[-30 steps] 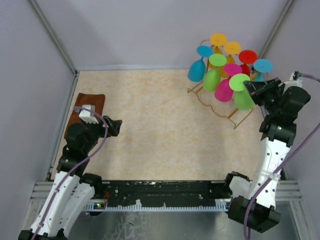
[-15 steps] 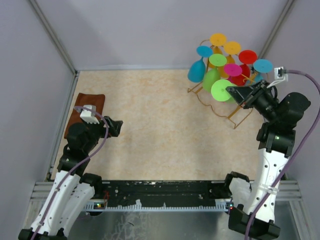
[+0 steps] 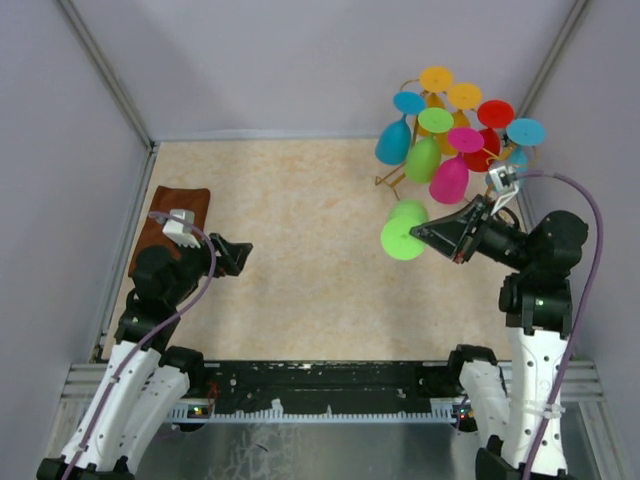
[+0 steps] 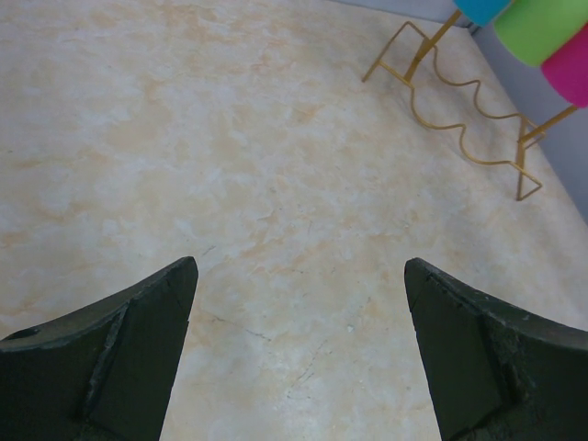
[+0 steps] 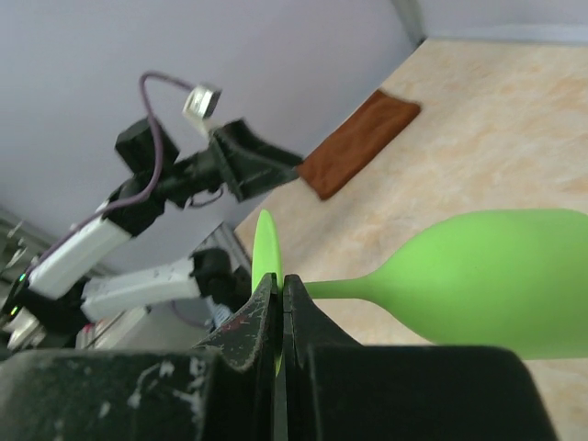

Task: Take the wine glass off the wine glass rack
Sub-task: Place the wine glass at the center of the board.

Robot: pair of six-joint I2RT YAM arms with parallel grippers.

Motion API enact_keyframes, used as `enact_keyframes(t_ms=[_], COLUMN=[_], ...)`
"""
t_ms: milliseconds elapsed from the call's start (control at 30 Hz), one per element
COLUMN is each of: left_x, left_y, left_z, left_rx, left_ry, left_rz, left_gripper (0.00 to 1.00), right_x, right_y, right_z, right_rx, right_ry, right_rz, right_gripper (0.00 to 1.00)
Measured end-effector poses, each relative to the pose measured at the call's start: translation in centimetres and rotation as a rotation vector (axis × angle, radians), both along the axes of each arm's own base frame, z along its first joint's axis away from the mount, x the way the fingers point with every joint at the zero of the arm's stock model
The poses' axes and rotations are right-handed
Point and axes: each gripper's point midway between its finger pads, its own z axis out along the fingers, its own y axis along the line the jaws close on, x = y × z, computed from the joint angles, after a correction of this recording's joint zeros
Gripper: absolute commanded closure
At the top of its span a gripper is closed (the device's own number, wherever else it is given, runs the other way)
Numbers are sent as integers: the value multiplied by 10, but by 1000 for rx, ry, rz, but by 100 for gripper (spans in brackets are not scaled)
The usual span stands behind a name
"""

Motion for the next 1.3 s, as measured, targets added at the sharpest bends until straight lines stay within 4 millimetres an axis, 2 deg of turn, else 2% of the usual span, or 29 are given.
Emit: enact_keyframes(t_ms=[100,300,400,567,700,833,1067,1167,1300], left_x=[-2,-7,-15,-39,-66,-86,-112,-116,-117], left_y=[-11,-43,-60,-85,-108,-130,-161,-171,-176], left_z=[5,12,15,38,40,31,22,21,24], left_rx=[-49,-170,-224,-321,-366,-379,-378,-380,-397], left_ry=[3,52,90,75,86,135,171,166,137], left_rz=[-52,-211,-312,-503,-658,-770,-881,-893,-885], left_gripper=[1,3,4,6,10,14,27,33,54], right_x=[-13,-34,-42,-37,-29,-20,-23,-27,-33], right_y=[21,77,102,121,126,126,130,132,135], right_z=[-16,-50,-77,-133,-158,-159,-142,-136,-127], right_rx=[-9,-81,-128,-174,-183,-146,-34,1,30], right_ry=[26,88,101,123,111,68,-2,-16,-42], right_rz=[119,294,336,297,245,199,218,244,282], right_gripper=[100,100,100,100,100,100,100,100,100])
